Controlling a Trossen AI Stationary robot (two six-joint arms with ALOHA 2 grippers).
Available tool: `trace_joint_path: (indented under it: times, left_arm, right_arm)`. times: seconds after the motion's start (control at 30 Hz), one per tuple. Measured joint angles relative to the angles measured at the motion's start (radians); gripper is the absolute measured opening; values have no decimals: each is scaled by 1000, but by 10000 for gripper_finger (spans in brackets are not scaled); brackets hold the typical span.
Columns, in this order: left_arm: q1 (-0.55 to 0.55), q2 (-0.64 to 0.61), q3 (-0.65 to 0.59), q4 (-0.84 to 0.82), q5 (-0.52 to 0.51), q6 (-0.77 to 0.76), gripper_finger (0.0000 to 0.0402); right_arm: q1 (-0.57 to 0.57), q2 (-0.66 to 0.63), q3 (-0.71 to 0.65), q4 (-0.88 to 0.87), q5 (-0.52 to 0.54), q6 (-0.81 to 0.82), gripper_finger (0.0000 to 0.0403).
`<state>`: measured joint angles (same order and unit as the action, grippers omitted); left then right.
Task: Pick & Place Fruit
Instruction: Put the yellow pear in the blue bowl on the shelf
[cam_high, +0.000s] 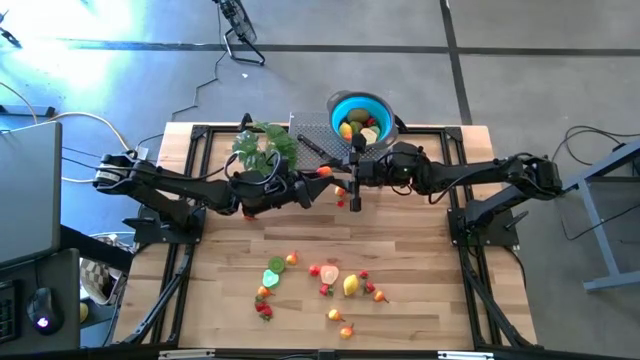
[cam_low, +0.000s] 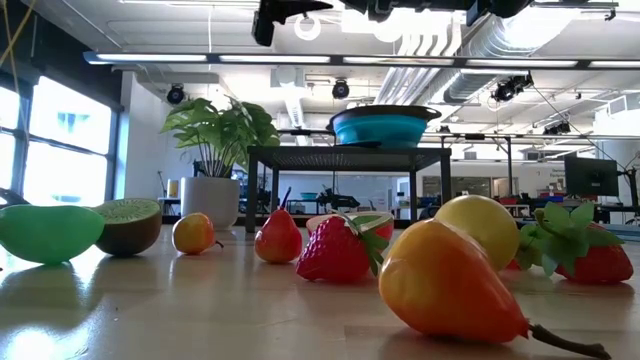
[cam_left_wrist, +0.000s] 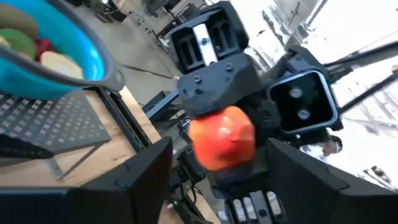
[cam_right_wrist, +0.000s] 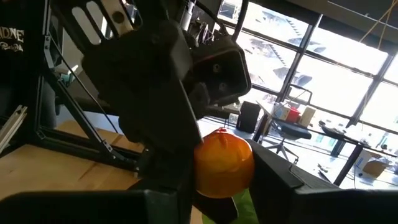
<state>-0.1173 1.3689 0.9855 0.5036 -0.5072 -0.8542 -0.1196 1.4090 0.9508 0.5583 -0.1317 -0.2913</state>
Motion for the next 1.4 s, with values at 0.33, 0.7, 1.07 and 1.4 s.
trace_joint_path:
  times: [0.33,0.7,1.07,1.4]
  left_arm:
    - [0,-146,0,-68,3,246,242]
    - [0,-307,0,-368,-64,285,194]
    - [0,-465,0,-574,-98,328,106]
    - [0,-489,-16,-681,-165,324,12]
  right_arm:
    - [-1,-15,2,-44,78,10,116]
    - [-38,-125,0,-213,263,30,114]
    - [-163,-189,1,-369,243,218,110]
    - [-263,-161,180,-703,216,257,109]
